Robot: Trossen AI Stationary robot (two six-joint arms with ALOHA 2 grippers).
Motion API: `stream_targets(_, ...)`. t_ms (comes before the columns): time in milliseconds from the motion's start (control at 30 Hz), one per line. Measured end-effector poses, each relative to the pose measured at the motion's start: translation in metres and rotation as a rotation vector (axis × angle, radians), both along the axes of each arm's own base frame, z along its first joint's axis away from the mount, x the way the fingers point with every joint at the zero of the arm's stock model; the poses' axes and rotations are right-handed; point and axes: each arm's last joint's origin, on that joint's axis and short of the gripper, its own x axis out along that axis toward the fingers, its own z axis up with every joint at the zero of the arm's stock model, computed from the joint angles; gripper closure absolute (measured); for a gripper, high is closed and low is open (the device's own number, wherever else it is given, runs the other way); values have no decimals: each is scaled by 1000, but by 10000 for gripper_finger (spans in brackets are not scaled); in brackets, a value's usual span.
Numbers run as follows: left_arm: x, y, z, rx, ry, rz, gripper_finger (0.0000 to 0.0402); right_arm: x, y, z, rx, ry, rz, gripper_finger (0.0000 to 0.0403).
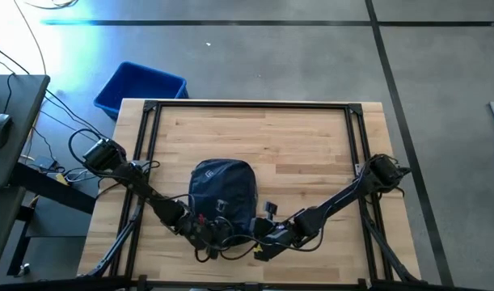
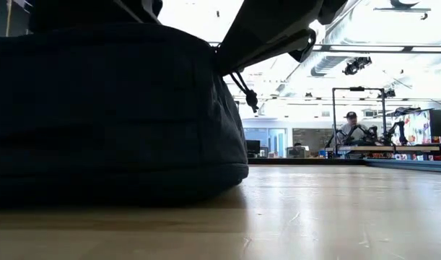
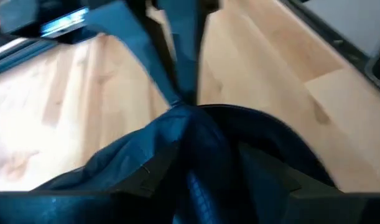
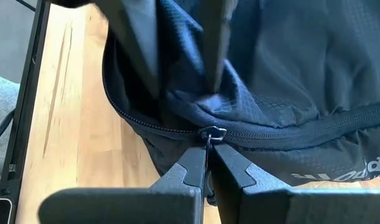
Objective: Unpack backpack
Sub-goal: Open the black backpack
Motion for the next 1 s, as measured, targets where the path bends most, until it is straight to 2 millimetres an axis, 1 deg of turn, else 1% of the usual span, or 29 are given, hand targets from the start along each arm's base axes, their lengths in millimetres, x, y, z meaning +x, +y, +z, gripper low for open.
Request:
stream_targets(67, 0, 1, 0, 28, -9, 16, 317, 0, 0, 0, 2, 0, -1, 403)
stream_targets(167, 0, 2, 0, 77, -15, 16, 381, 0, 0, 0, 13, 6, 5, 403)
stream_targets(200, 0, 2, 0, 86, -16, 20, 391, 0, 0, 0, 15, 7, 7, 403)
stream_targets(267, -1, 1, 1, 103, -22, 33, 394, 0, 0, 0, 20, 12, 12, 403)
stream_targets(333, -3, -3, 1, 131, -25, 11, 399, 0, 0, -1, 29, 21, 19, 403)
stream_targets(400, -8, -10, 1, 167, -30, -33, 400, 0, -2, -2, 45, 40, 14, 403)
stream_targets(500, -17, -22, 2, 204, -34, -95, 401, 3, -12, -3, 77, 74, -19, 403)
stream_targets(633, -29, -37, 0, 244, -1, -272, 401, 12, -30, -5, 108, 120, -14, 403)
stream_targets(733, -37, -47, -1, 231, 5, -347, 401, 19, -47, -6, 126, 151, -15, 403)
stream_targets(833, -44, -54, 0, 249, -5, -386, 401, 23, -65, -8, 112, 182, -38, 403)
stream_targets(1000, -54, -64, 5, 268, -50, -383, 401, 26, -96, -12, 63, 251, -119, 403)
